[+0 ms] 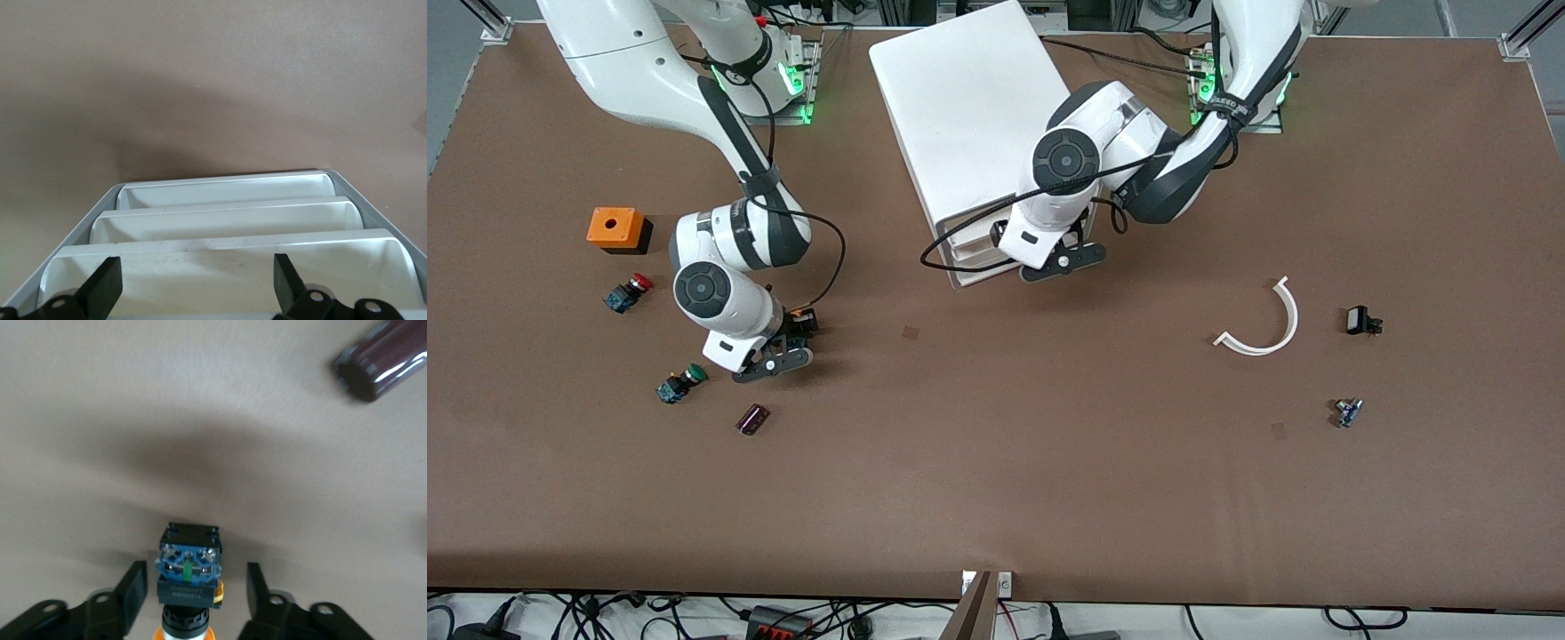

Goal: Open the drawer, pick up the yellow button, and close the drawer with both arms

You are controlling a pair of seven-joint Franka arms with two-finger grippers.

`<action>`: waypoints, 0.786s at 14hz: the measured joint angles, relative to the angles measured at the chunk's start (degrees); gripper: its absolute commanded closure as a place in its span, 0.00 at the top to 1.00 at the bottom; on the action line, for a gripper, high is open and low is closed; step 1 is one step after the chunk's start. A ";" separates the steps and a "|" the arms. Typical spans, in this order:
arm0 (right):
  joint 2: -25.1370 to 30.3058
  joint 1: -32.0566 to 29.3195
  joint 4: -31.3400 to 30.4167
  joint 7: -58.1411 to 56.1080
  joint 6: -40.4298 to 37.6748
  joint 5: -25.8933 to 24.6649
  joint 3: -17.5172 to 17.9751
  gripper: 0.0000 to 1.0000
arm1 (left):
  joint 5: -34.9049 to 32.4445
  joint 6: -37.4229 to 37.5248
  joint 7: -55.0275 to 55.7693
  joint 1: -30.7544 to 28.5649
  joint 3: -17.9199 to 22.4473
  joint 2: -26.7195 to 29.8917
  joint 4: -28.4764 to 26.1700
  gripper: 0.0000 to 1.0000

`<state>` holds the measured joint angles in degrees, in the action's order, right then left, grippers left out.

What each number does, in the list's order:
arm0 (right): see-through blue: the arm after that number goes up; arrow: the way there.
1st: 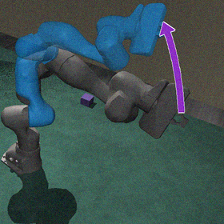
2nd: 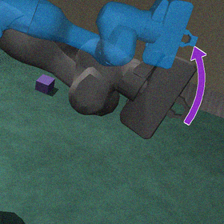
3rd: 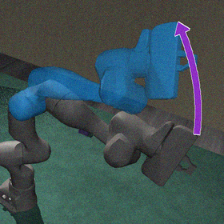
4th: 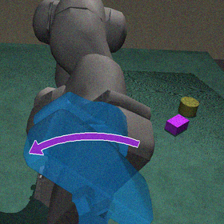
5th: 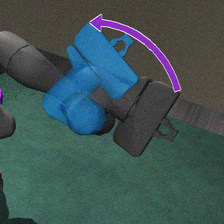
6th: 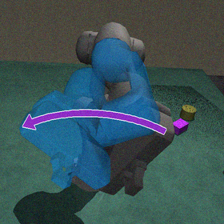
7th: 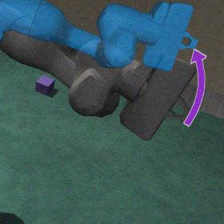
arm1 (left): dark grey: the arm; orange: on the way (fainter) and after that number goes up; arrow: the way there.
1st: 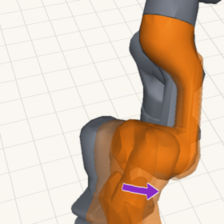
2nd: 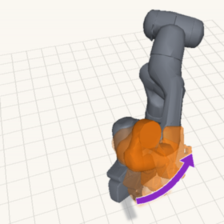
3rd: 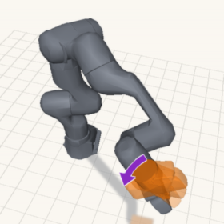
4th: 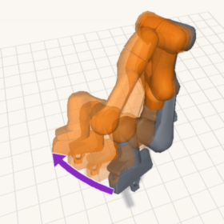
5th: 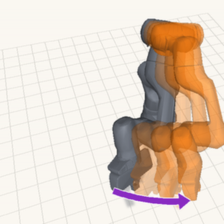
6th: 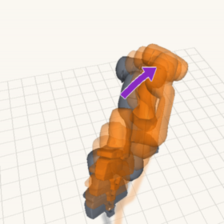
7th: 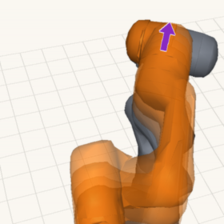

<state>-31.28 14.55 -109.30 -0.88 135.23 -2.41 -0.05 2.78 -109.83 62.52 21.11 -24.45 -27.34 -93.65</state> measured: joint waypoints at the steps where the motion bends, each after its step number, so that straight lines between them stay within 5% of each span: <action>1: 0.81 0.00 1.57 1.34 -2.01 0.00 0.00 1.00 | 0.00 0.08 0.13 0.00 -0.12 0.06 -0.14 1.00; 11: 9.28 -0.35 26.08 6.95 -34.42 0.00 -0.80 1.00 | 0.00 1.39 0.26 0.07 -0.90 0.48 -0.63 1.00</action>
<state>-21.99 14.20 -83.21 6.07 100.82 -2.41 -0.85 2.78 -108.44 62.77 21.18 -25.35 -26.86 -94.28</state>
